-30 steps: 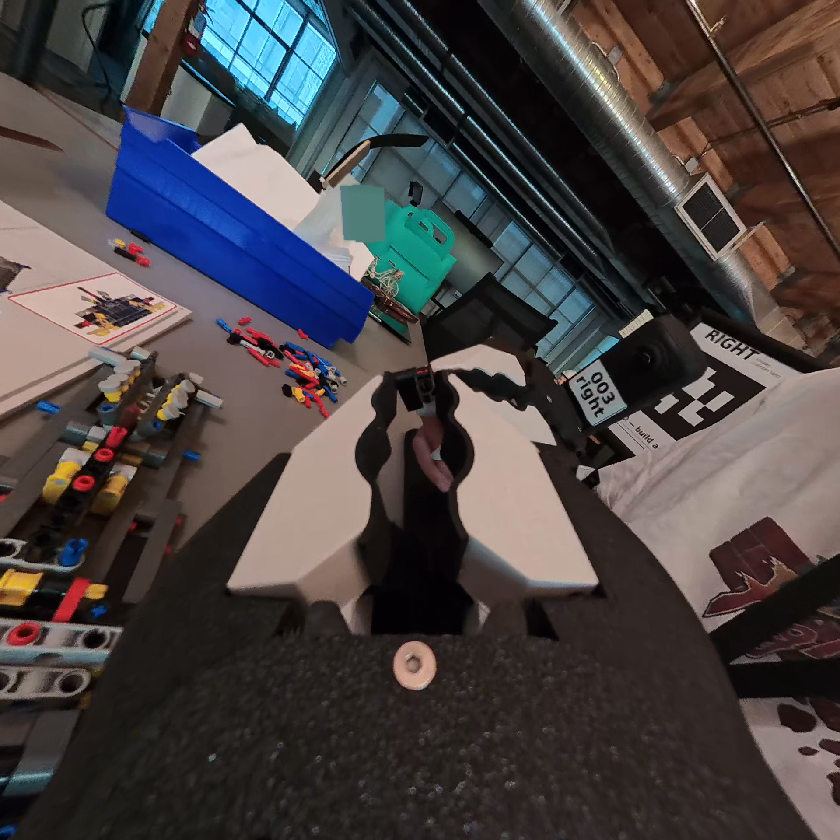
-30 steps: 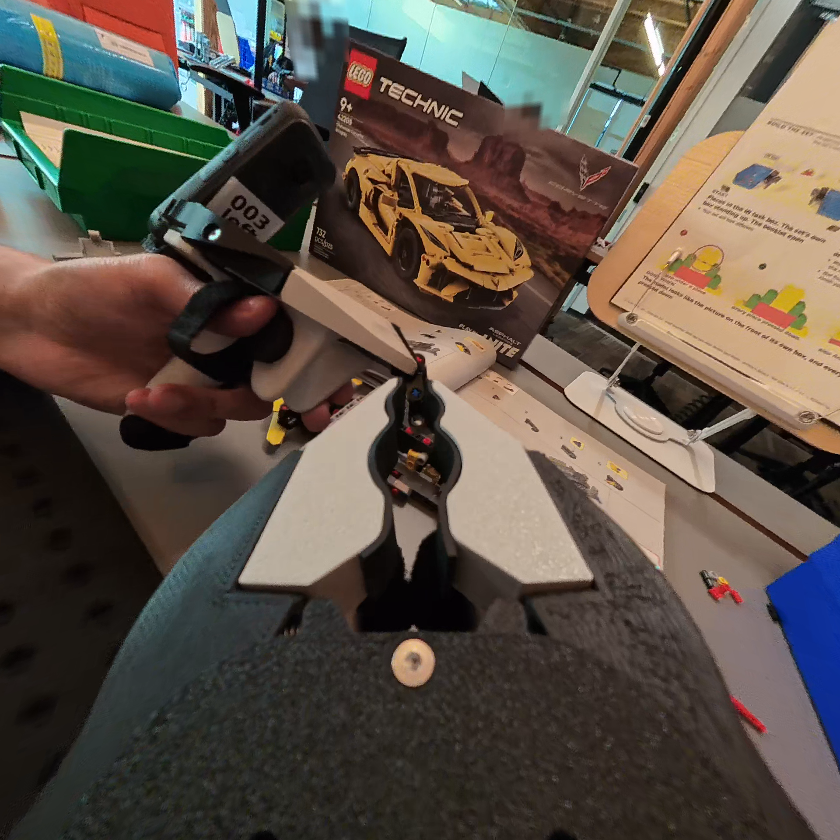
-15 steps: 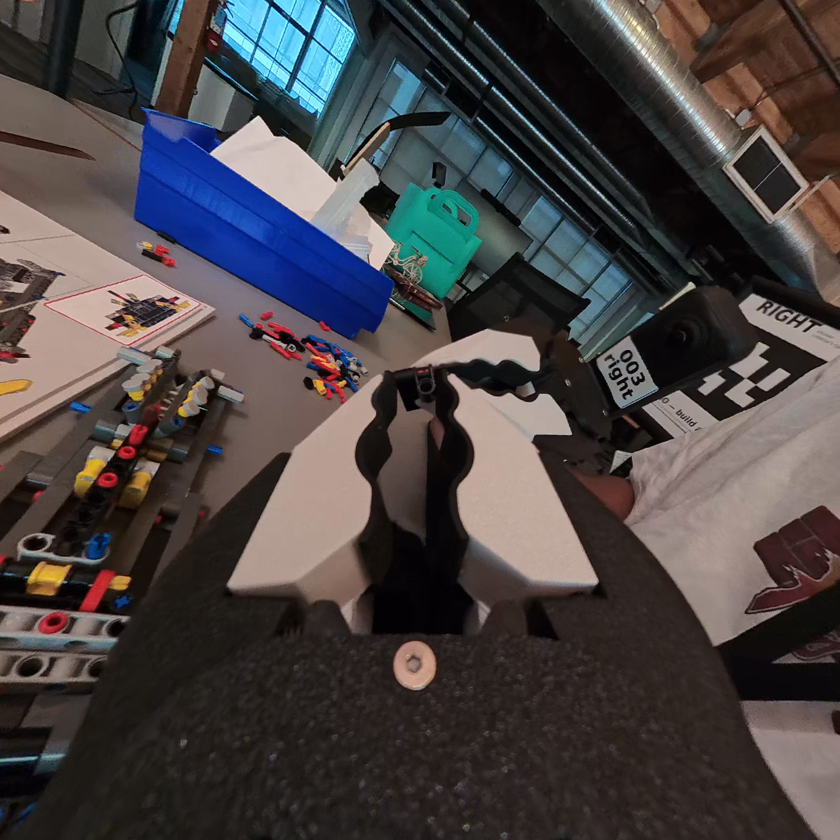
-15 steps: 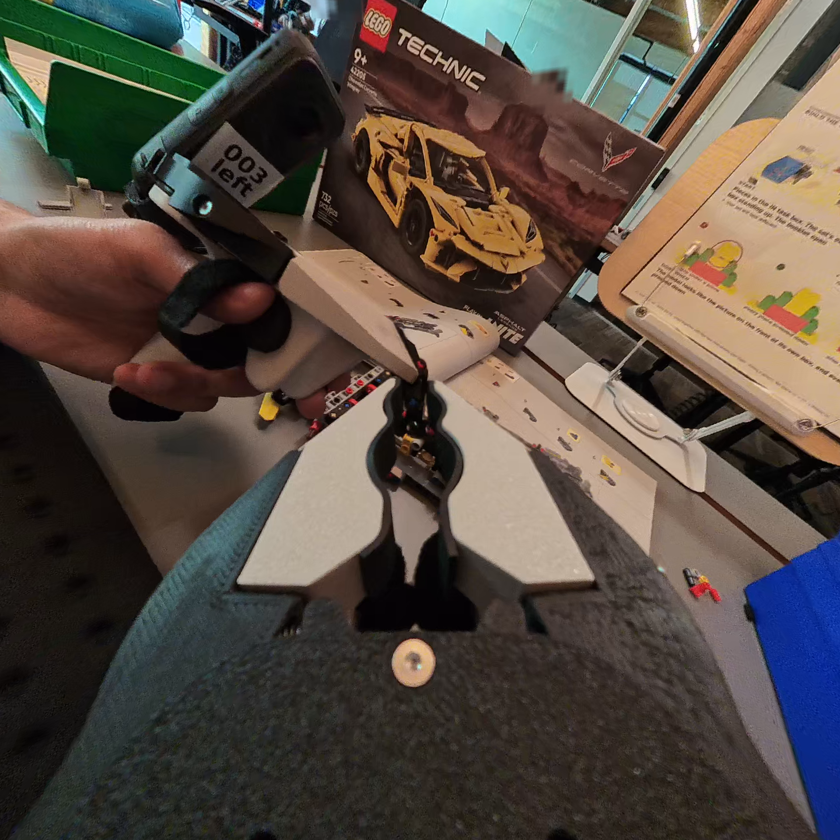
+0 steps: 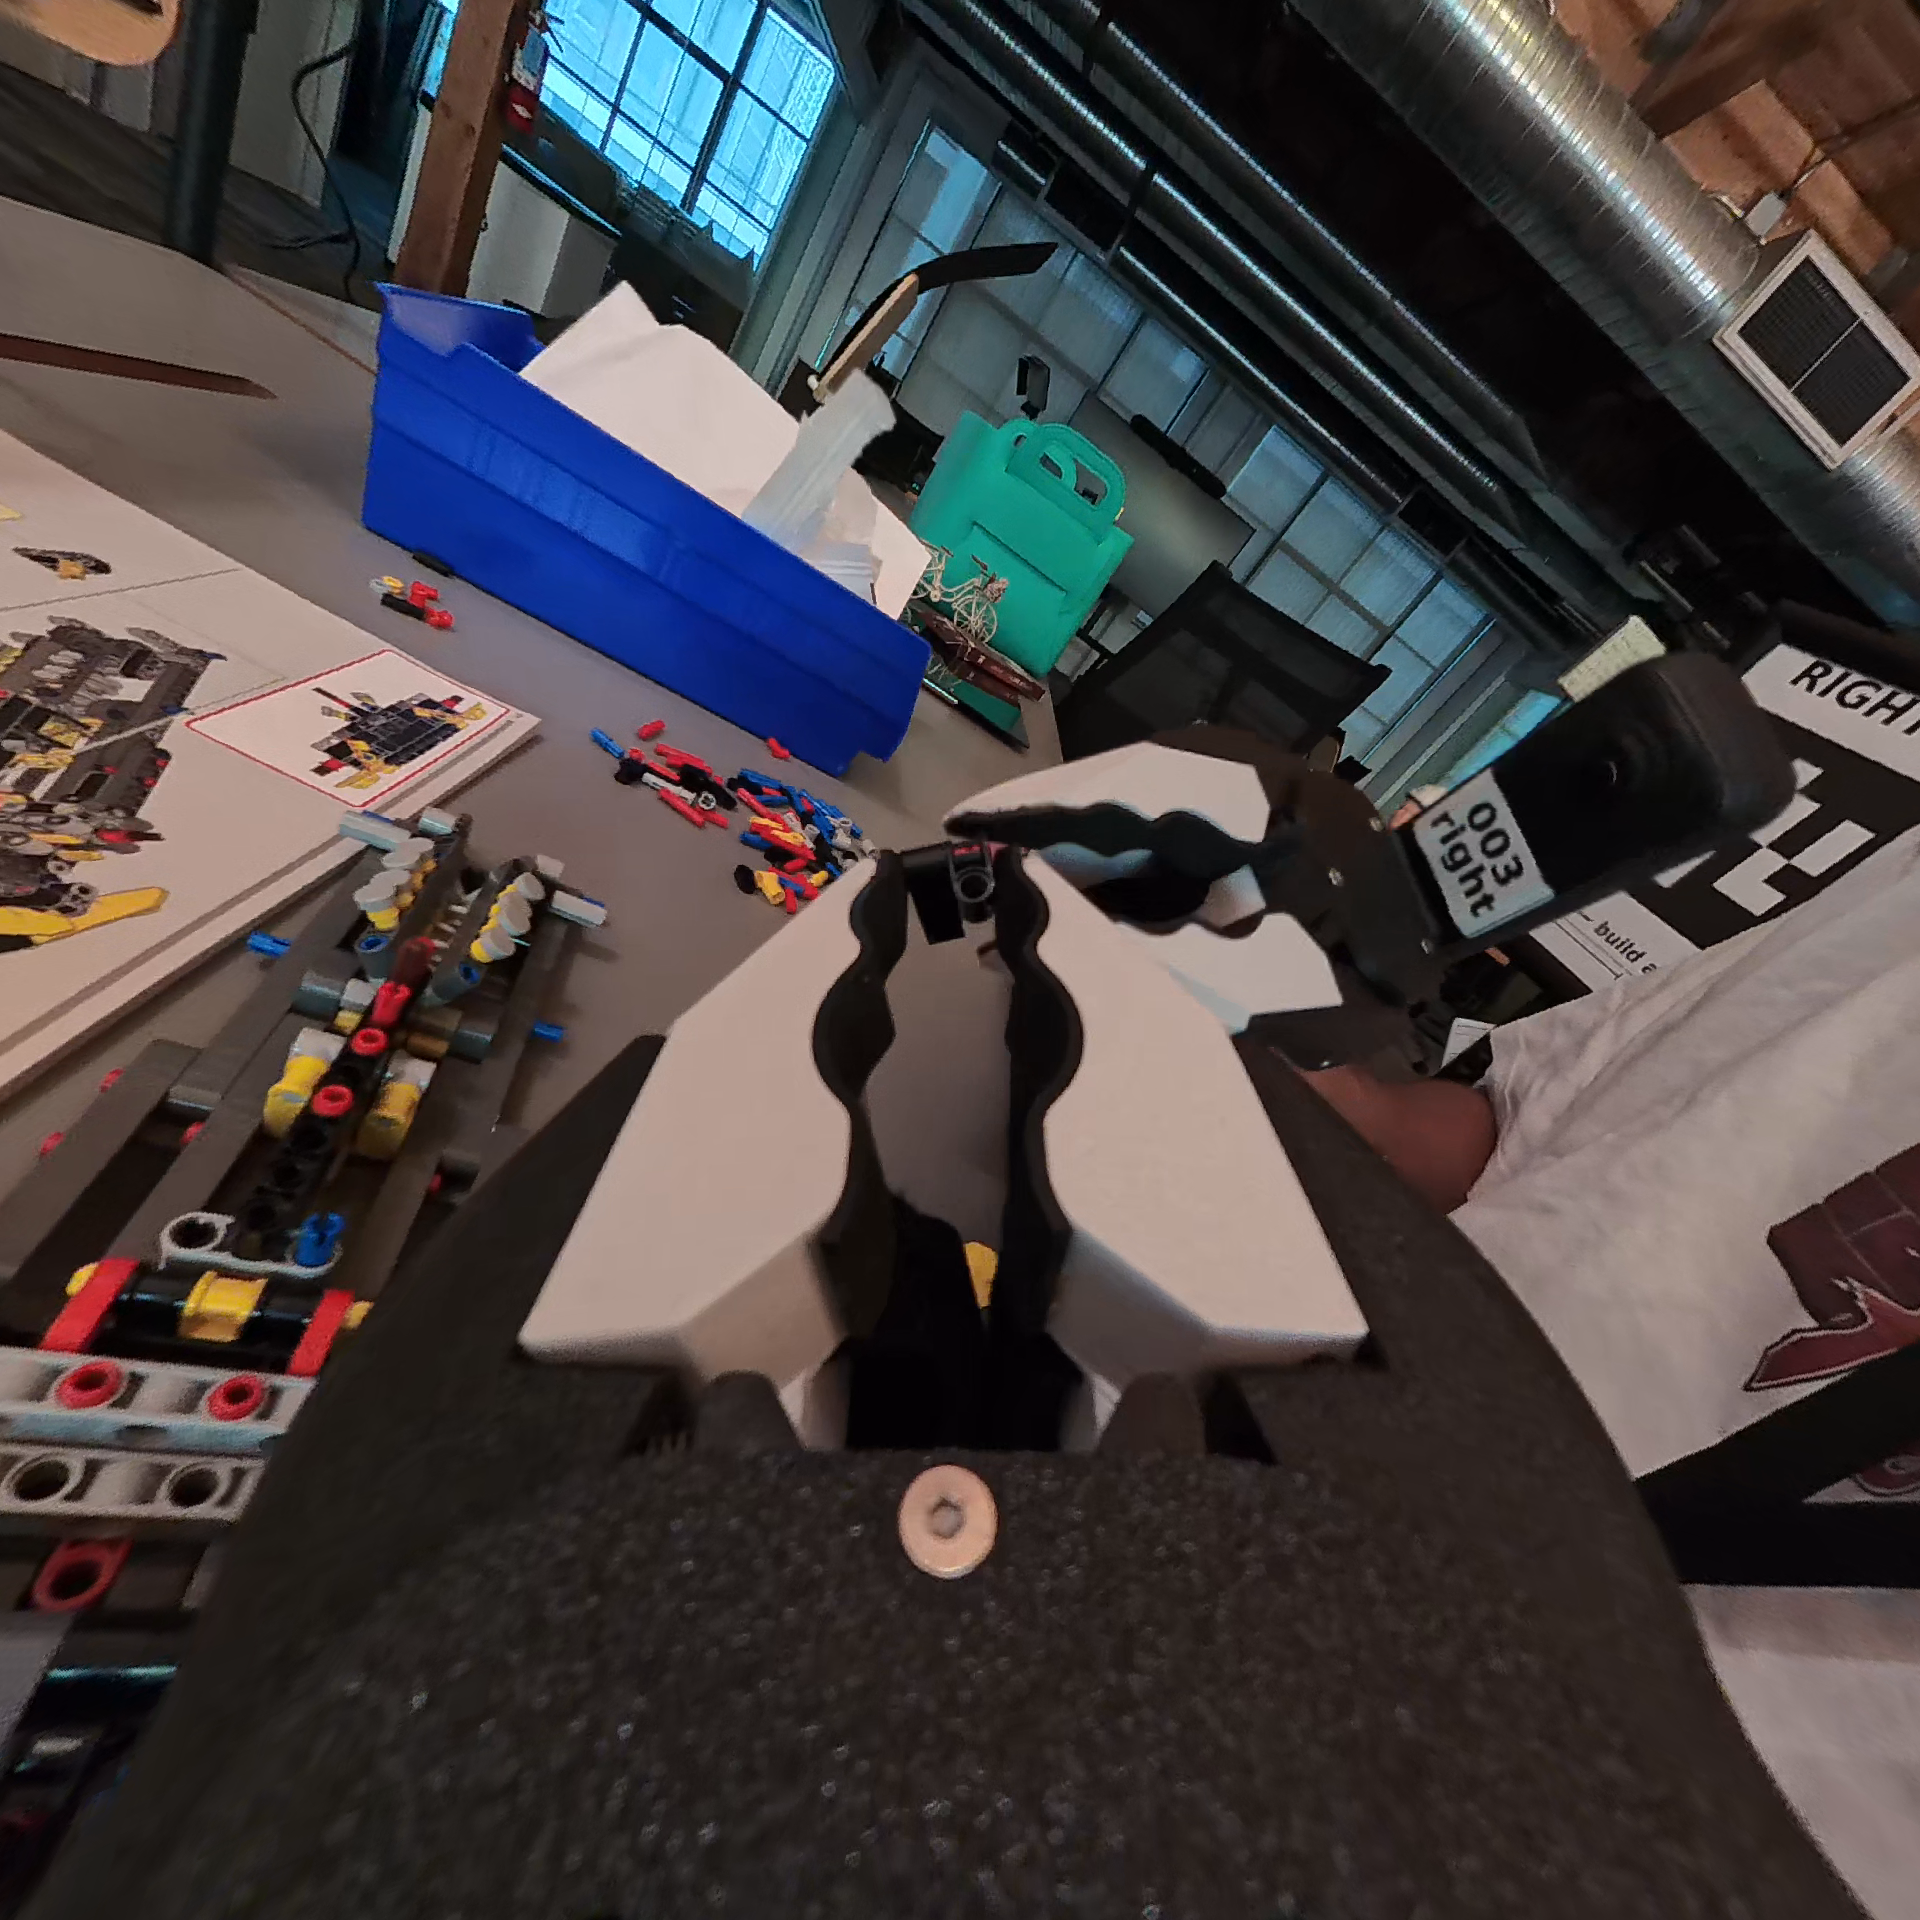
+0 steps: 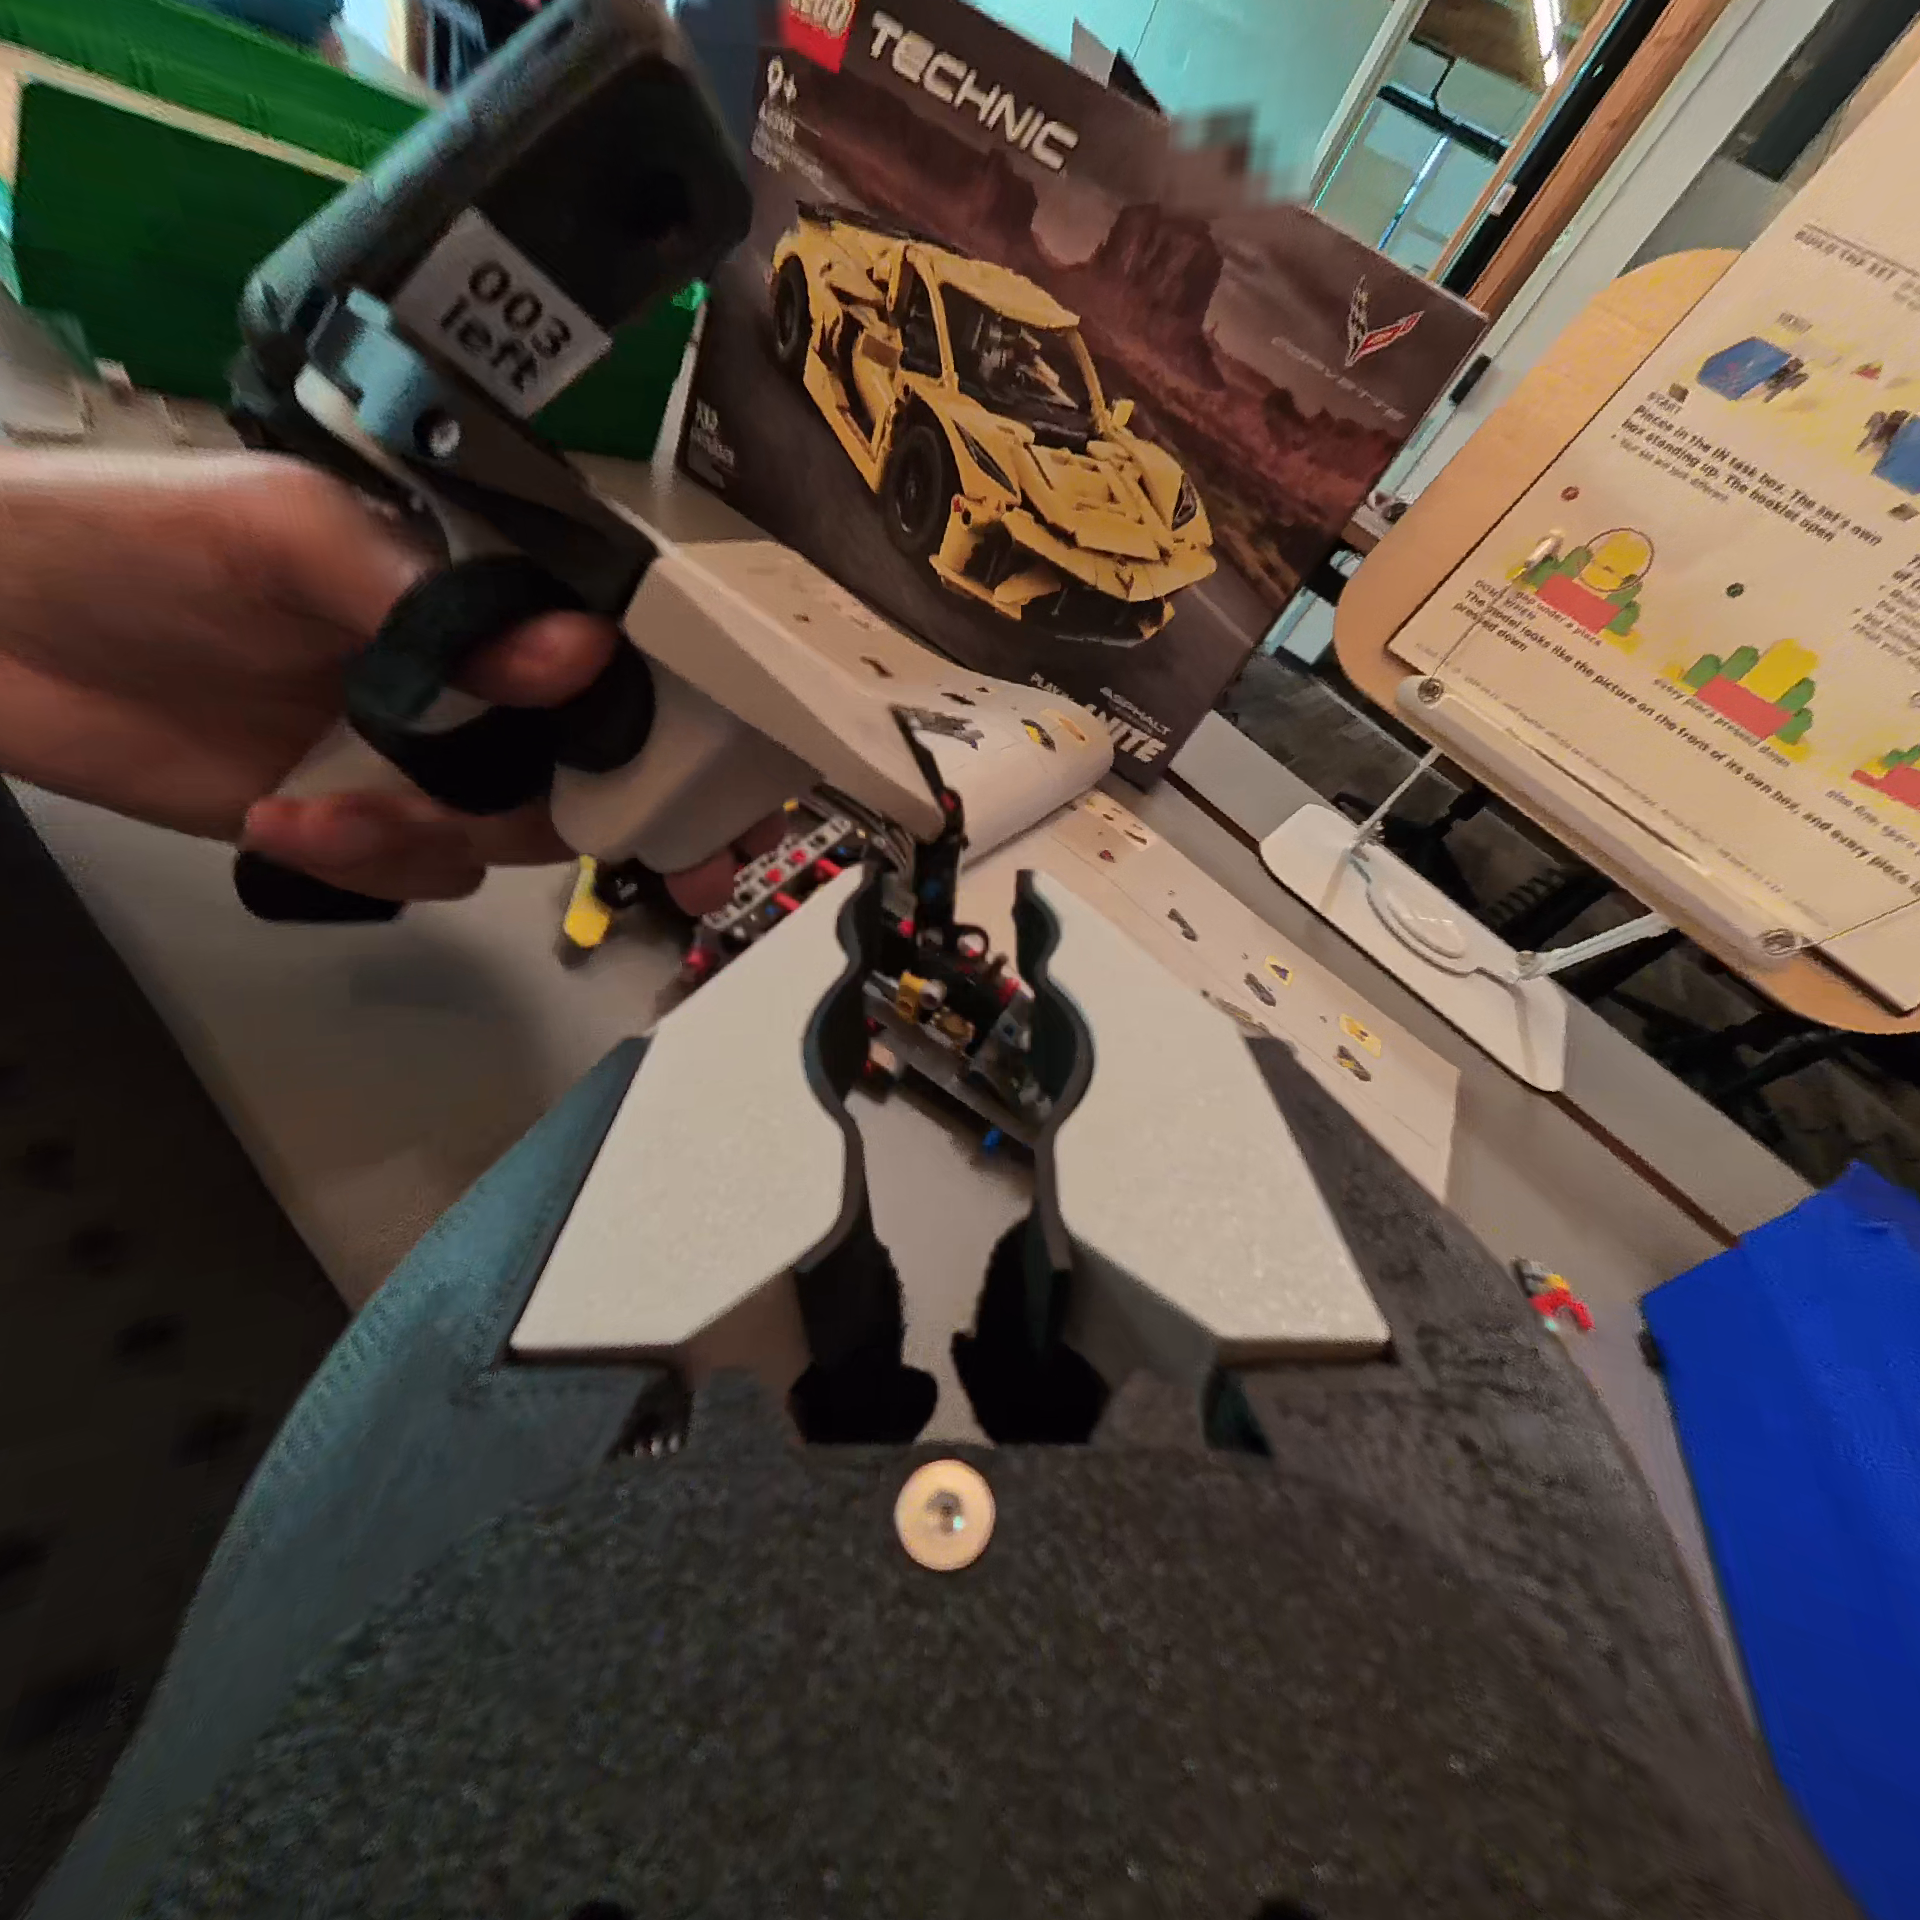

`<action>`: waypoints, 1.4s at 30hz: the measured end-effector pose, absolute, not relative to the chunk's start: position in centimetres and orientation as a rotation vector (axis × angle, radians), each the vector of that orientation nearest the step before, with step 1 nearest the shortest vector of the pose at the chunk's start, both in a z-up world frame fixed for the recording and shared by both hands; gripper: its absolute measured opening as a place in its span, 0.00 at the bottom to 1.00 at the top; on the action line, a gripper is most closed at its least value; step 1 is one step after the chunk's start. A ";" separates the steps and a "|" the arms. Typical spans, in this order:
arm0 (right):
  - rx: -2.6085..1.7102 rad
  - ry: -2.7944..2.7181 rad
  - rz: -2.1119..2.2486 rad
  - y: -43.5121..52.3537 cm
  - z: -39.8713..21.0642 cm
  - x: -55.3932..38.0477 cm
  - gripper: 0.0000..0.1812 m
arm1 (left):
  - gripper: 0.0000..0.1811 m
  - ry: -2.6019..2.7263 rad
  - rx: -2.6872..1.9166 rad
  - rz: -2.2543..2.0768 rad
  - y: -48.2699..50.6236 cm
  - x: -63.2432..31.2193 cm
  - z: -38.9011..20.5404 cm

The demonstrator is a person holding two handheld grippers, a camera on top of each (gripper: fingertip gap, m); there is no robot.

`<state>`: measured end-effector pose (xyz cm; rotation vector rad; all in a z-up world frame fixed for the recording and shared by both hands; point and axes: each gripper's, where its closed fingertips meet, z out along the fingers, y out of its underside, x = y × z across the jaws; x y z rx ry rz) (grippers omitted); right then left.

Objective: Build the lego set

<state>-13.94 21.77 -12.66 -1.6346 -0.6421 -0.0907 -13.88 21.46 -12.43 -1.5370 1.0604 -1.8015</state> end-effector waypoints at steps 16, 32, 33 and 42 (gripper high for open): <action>-1.658 -0.590 -0.112 22.6 -14.1 -13.1 0.08 | 0.18 1.135 -1.543 -1.794 20.4 -13.4 -12.9; -1.641 -0.590 -0.021 21.7 -13.0 -14.4 0.09 | 0.09 1.096 -1.477 -1.896 20.1 -14.0 -11.9; -1.654 -0.584 0.012 21.3 -12.6 -13.8 0.13 | 0.09 1.094 -1.463 -1.901 20.3 -14.1 -11.7; -2.164 -0.970 0.731 12.7 -21.5 -12.0 0.08 | 0.09 1.358 -1.445 -1.498 20.6 -14.0 -14.0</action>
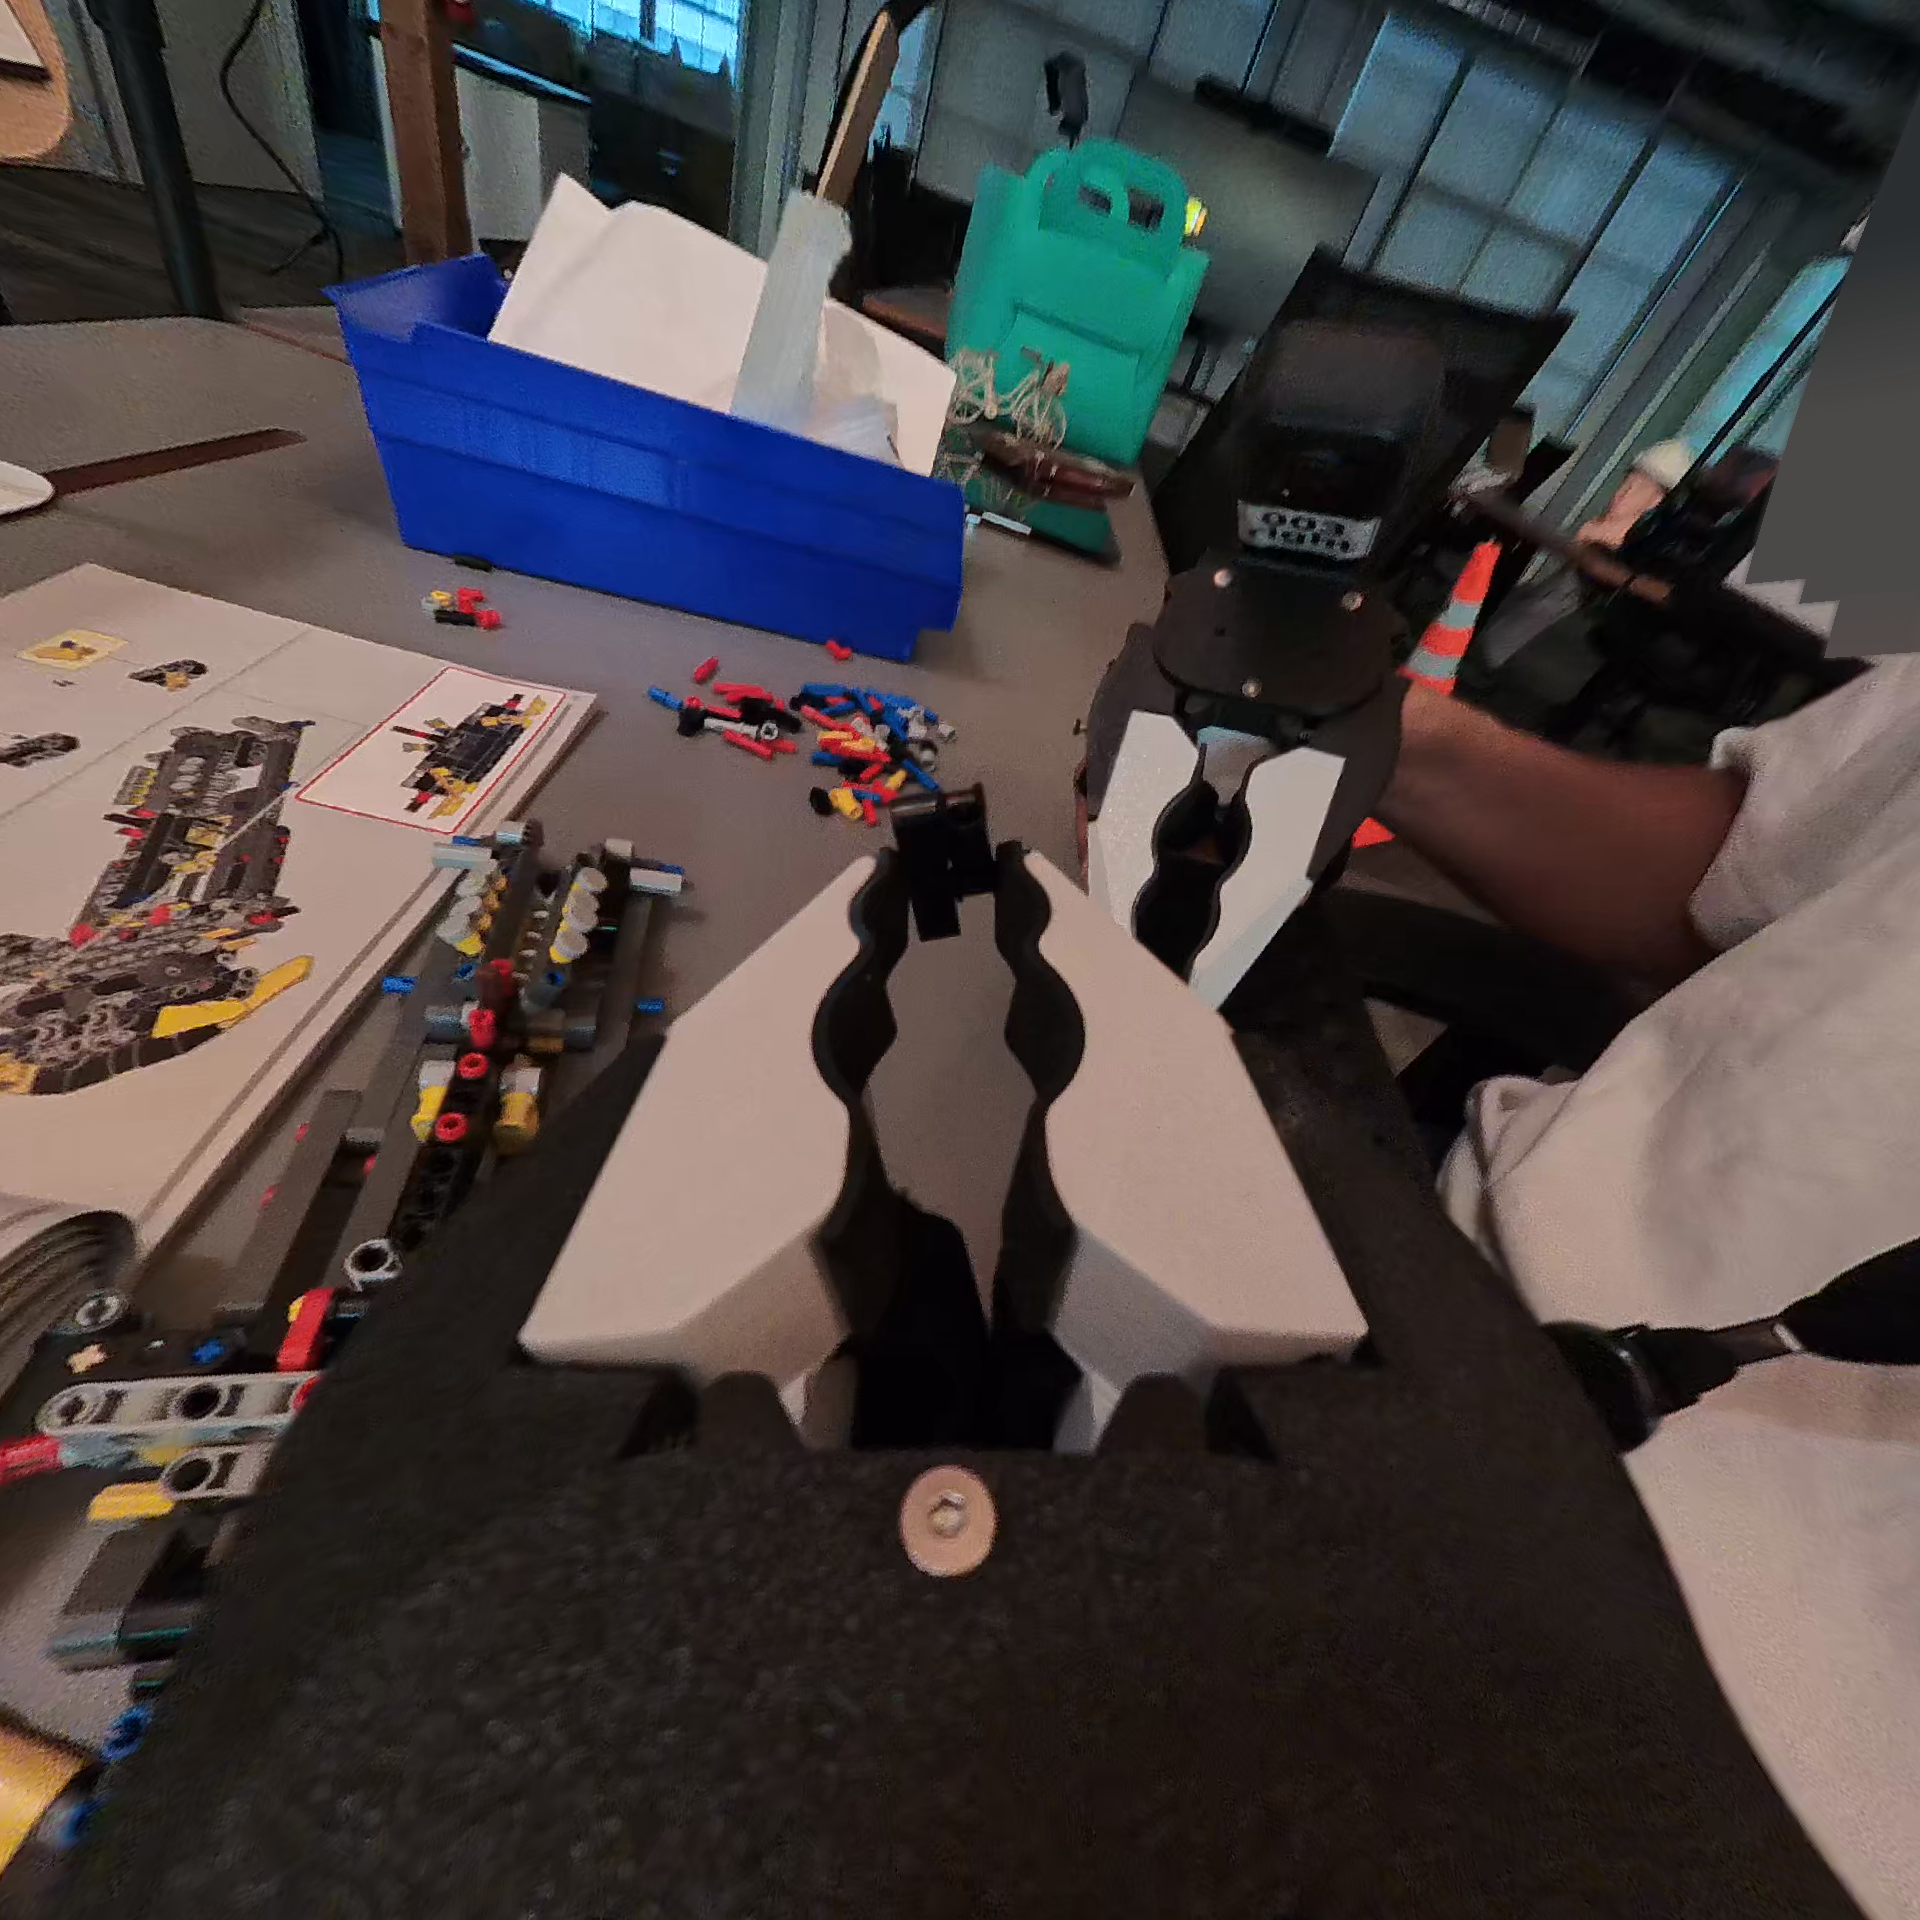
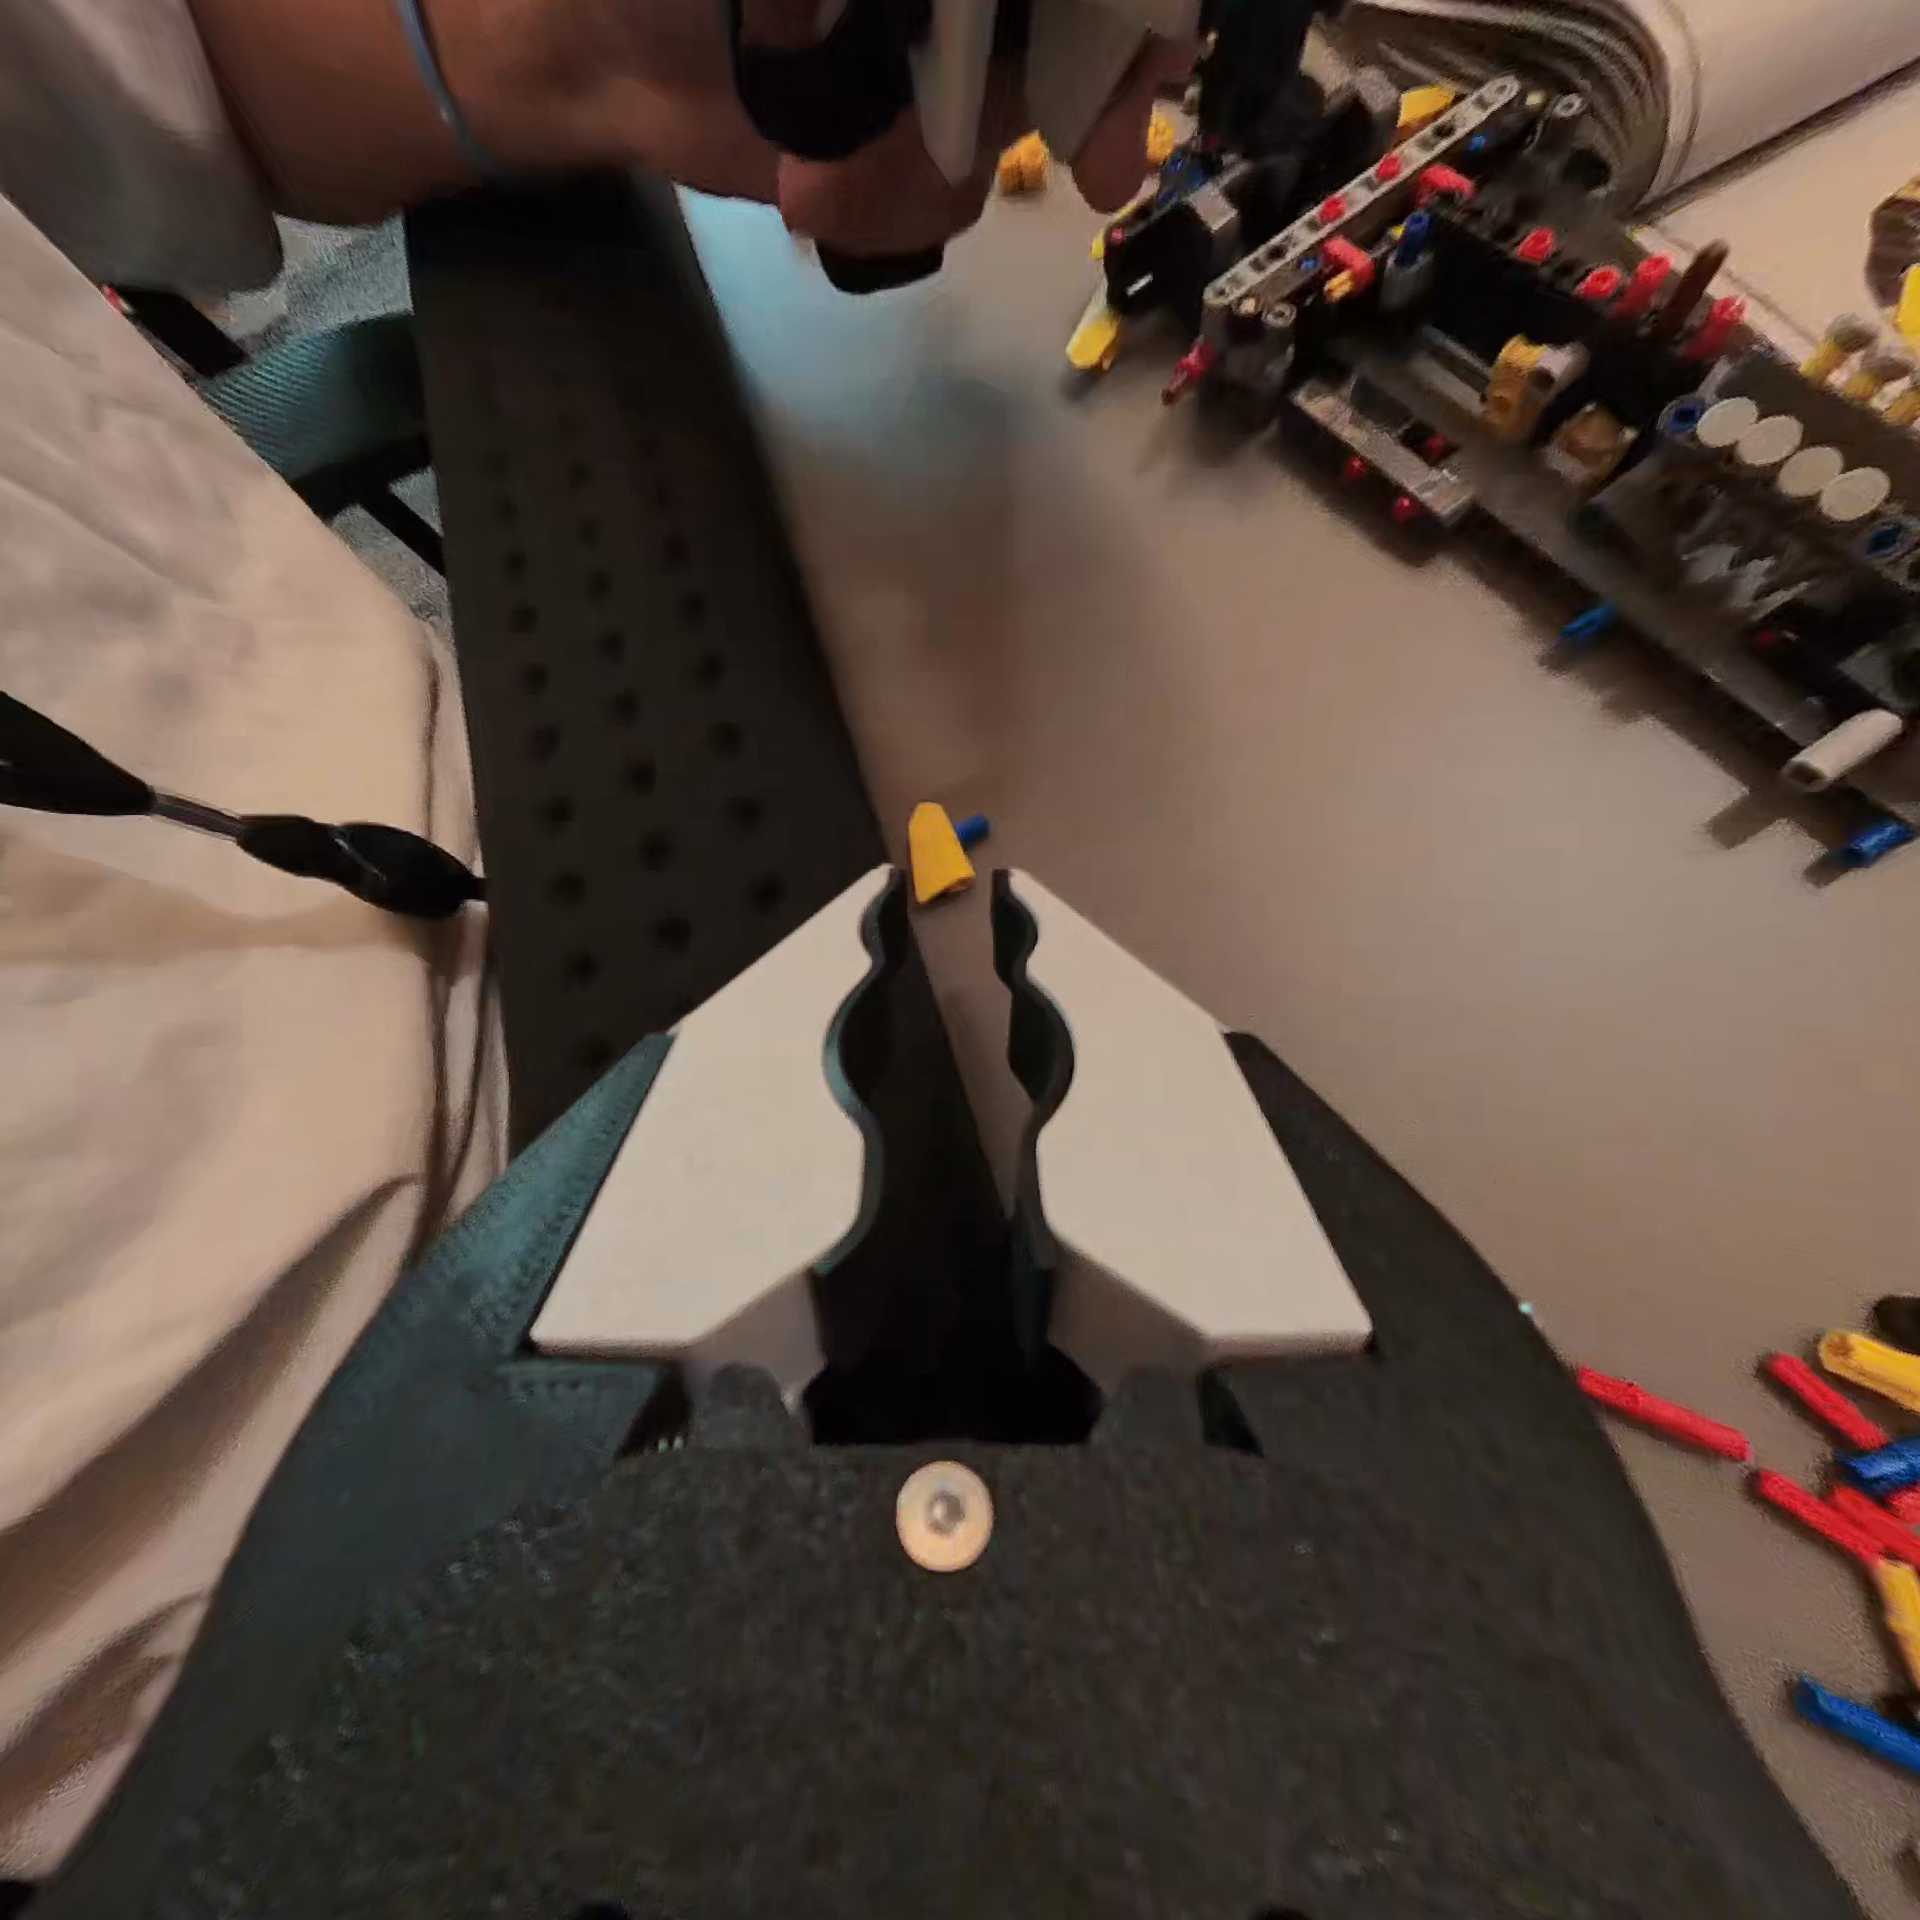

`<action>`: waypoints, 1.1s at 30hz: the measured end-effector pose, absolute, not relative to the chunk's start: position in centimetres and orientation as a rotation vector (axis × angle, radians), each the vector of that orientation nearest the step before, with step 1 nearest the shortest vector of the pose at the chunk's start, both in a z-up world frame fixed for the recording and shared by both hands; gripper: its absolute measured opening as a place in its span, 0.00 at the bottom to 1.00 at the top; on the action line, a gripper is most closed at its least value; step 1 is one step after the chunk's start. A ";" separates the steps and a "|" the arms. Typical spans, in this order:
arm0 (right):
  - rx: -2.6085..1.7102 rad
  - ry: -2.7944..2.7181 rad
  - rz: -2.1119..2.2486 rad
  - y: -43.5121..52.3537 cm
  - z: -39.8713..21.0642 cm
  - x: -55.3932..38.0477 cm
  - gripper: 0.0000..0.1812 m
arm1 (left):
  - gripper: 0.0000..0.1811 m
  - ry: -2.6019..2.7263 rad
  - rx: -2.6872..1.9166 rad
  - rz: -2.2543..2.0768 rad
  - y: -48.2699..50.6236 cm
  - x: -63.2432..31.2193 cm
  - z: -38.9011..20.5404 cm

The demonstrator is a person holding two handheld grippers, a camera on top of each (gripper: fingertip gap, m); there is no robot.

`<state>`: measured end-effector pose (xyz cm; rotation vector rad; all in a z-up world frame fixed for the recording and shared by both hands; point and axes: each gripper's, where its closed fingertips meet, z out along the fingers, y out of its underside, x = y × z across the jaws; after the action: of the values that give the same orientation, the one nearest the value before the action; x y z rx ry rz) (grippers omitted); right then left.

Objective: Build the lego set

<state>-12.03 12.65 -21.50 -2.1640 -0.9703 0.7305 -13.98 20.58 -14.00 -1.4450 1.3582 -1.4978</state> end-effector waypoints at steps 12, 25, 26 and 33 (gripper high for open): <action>-2.132 -1.373 0.428 13.8 -24.4 -14.1 0.10 | 0.09 1.466 -1.419 -1.329 20.3 -13.7 -15.5; -2.121 -1.302 0.202 16.1 -24.2 -10.9 0.10 | 0.09 1.461 -1.430 -1.319 20.8 -13.8 -15.6; -2.120 -1.300 0.206 16.1 -24.3 -10.8 0.10 | 0.09 1.464 -1.429 -1.319 20.7 -13.8 -15.6; -1.945 -1.479 0.047 16.6 -24.1 -11.3 0.11 | 0.09 1.474 -1.438 -1.303 20.8 -13.7 -15.9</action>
<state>-11.25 16.60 -24.10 -1.9448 -1.4787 0.0470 -13.73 20.84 -15.91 -1.4383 1.4738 -1.3031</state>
